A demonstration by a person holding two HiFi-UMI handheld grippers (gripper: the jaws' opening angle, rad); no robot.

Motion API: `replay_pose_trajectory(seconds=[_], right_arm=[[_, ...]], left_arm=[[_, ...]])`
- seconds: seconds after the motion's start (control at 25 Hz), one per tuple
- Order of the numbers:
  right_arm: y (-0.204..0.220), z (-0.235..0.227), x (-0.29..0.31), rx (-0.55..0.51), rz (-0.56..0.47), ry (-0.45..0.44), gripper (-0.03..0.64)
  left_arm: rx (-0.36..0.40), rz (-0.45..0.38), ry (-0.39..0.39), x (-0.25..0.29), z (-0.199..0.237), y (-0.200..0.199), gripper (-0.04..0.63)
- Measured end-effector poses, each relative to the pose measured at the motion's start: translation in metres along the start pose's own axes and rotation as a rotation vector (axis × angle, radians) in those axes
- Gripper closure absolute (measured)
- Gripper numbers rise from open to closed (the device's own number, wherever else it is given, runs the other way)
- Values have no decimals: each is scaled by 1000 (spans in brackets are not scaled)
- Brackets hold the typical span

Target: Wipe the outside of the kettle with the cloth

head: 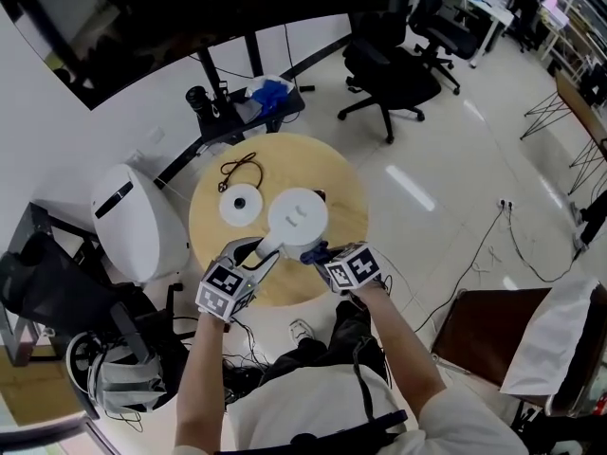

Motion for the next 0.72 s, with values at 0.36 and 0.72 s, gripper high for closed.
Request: replay_pose_trajectory(seconds=[0.36,0.72], right_arm=[[61,-54,71,102,200,24,552],[-1,-40,-7,-138,52,99,552]], left_arm=[[39,27,46,0,1,-2,430],[45,45,55,1,7,0,430]])
Point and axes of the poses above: the fingertips, and each gripper's own axes: x forward along the fingers, z to its left, y out of its underside, the point moved 2 cm from there along -x, backward along the fingers
